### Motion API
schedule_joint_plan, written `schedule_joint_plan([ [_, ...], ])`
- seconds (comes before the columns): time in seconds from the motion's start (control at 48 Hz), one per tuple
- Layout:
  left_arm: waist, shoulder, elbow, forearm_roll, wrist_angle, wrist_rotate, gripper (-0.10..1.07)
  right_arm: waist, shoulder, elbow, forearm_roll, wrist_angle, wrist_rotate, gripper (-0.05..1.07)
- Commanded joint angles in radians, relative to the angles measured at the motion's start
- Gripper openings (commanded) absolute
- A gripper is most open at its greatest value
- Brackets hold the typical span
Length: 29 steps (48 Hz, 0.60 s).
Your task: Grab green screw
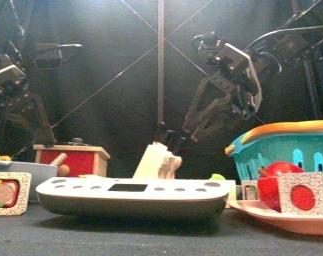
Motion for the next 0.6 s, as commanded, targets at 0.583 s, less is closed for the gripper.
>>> schedule_joint_plan([
  [0.583,0.074,0.106,-0.066,0.044,-0.051,-0.003,0.86,-0.003,-0.011,-0.02,-0.003,-0.005,-0.002,0.84],
])
